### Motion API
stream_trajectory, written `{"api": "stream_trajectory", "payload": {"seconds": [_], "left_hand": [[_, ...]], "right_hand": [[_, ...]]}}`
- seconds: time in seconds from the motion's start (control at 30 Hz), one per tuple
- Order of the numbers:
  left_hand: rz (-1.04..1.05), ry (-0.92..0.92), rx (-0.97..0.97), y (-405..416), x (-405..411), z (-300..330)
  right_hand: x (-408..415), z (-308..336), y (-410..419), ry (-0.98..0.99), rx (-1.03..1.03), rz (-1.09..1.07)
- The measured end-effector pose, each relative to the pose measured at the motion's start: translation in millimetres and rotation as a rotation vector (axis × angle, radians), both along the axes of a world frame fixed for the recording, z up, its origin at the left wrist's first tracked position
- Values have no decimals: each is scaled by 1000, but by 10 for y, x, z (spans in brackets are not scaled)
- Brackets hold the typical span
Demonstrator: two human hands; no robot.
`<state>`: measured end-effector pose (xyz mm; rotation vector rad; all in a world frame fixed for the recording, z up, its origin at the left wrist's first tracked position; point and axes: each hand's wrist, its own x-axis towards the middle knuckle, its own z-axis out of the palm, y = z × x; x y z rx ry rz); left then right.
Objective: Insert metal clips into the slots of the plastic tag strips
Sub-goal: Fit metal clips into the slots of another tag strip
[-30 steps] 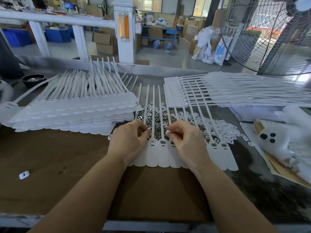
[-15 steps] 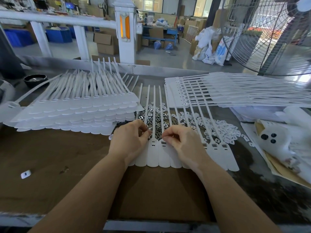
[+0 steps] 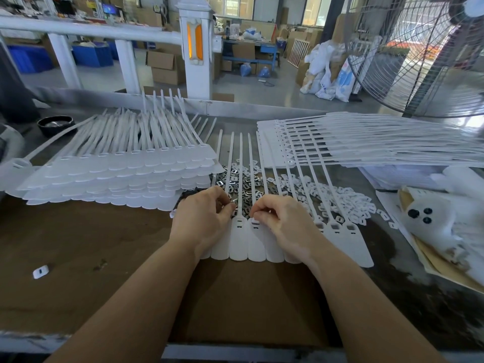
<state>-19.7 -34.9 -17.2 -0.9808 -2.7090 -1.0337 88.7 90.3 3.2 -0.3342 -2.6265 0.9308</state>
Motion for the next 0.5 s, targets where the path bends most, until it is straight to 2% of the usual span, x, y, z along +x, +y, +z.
{"api": "stream_trajectory", "payload": {"seconds": [0.5], "left_hand": [[6,6,9,4,0,-2]], "right_hand": [[6,32,29,24,-90,12]]}}
